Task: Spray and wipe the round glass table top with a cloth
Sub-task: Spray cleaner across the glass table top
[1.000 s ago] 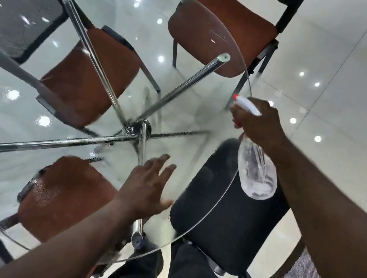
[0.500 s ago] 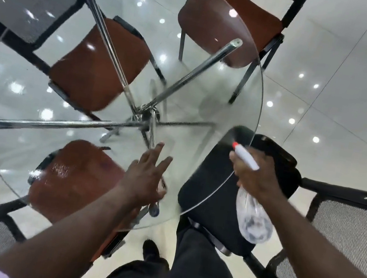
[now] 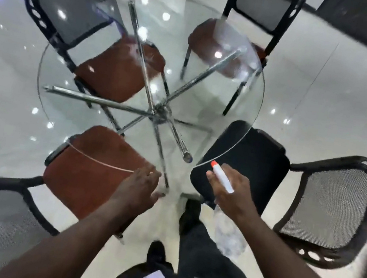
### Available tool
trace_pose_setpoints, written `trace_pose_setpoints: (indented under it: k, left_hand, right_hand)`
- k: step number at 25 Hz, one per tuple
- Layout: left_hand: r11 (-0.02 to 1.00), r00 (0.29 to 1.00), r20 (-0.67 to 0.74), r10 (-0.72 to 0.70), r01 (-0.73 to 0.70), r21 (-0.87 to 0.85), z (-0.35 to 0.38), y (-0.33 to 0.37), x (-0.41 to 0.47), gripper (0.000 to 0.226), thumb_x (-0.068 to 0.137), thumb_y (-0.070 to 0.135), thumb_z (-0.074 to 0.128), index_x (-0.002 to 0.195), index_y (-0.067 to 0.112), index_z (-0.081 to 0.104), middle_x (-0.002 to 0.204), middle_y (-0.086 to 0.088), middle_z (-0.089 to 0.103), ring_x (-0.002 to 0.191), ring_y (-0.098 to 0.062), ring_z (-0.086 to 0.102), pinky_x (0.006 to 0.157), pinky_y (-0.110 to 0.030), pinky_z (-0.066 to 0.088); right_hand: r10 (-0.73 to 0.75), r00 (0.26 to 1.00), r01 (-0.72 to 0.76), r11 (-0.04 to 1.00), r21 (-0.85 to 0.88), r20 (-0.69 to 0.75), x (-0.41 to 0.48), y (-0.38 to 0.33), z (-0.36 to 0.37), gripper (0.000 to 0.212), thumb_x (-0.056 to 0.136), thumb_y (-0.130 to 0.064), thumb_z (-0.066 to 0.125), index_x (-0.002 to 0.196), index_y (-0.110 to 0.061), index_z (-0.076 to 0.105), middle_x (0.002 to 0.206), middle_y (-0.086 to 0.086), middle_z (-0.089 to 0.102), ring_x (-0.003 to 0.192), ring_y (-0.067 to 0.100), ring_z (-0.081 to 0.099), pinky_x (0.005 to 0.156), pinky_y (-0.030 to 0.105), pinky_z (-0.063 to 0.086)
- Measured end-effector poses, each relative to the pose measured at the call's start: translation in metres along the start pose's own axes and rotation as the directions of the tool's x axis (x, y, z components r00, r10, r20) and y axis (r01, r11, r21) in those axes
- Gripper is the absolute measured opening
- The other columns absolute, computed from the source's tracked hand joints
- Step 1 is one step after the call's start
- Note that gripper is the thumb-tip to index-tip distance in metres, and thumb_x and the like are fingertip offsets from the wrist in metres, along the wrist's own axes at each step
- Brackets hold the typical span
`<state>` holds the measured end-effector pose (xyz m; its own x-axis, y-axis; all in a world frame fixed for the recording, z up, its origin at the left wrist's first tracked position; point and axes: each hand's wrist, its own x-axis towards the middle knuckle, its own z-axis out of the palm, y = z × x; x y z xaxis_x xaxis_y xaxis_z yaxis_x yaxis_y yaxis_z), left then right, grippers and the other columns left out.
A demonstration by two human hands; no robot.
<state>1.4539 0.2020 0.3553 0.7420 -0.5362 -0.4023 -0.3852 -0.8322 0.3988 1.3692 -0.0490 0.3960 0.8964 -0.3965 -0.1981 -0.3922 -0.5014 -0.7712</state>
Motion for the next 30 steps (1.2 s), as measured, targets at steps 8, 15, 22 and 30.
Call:
trace_pose_setpoints:
  k: [8, 15, 22, 30]
  left_hand:
    - [0.898, 0.900, -0.029, 0.434, -0.430, 0.097, -0.073, 0.107, -0.023, 0.054, 0.096, 0.045, 0.067, 0.146, 0.032, 0.053, 0.146, 0.011, 0.054, 0.128, -0.015, 0.059, 0.104, -0.033, 0.051]
    - [0.674, 0.680, -0.028, 0.733, -0.721, 0.161, -0.094, 0.331, -0.032, 0.052, 0.095, 0.054, 0.065, 0.144, 0.042, 0.051, 0.140, 0.029, 0.052, 0.122, 0.006, 0.055, 0.105, -0.026, 0.049]
    - [0.500, 0.499, -0.038, 0.865, -0.857, 0.123, -0.014, 0.614, -0.061, 0.053, 0.088, 0.071, 0.061, 0.136, 0.052, 0.053, 0.129, 0.030, 0.058, 0.110, 0.010, 0.060, 0.096, -0.034, 0.057]
    - [0.466, 0.464, -0.055, 0.884, -0.868, 0.173, 0.047, 0.770, -0.063, 0.048, 0.091, 0.063, 0.066, 0.135, 0.048, 0.054, 0.130, 0.026, 0.057, 0.109, 0.005, 0.056, 0.096, -0.035, 0.056]
  right_hand:
    - [0.102, 0.931, 0.058, 0.907, 0.416, -0.351, -0.112, -0.028, -0.139, 0.003, 0.101, -0.026, 0.077, 0.100, -0.028, 0.079, 0.085, 0.013, 0.078, 0.083, 0.033, 0.078, 0.054, 0.041, 0.062]
    - [0.058, 0.759, 0.201, 0.927, 0.318, -0.648, -0.236, 0.046, -0.330, 0.024, 0.107, -0.030, 0.069, 0.089, -0.015, 0.075, 0.087, 0.015, 0.074, 0.080, 0.025, 0.071, 0.061, 0.041, 0.060]
    - [0.056, 0.564, 0.186, 0.964, 0.192, -0.824, -0.399, 0.186, -0.511, 0.008, 0.097, 0.000, 0.077, 0.100, -0.007, 0.075, 0.091, 0.023, 0.068, 0.069, 0.024, 0.067, 0.053, 0.045, 0.063]
    - [-0.029, 0.516, 0.190, 0.978, 0.081, -0.856, -0.421, 0.285, -0.624, 0.003, 0.095, -0.006, 0.069, 0.094, -0.006, 0.072, 0.080, 0.014, 0.069, 0.069, 0.043, 0.067, 0.062, 0.060, 0.061]
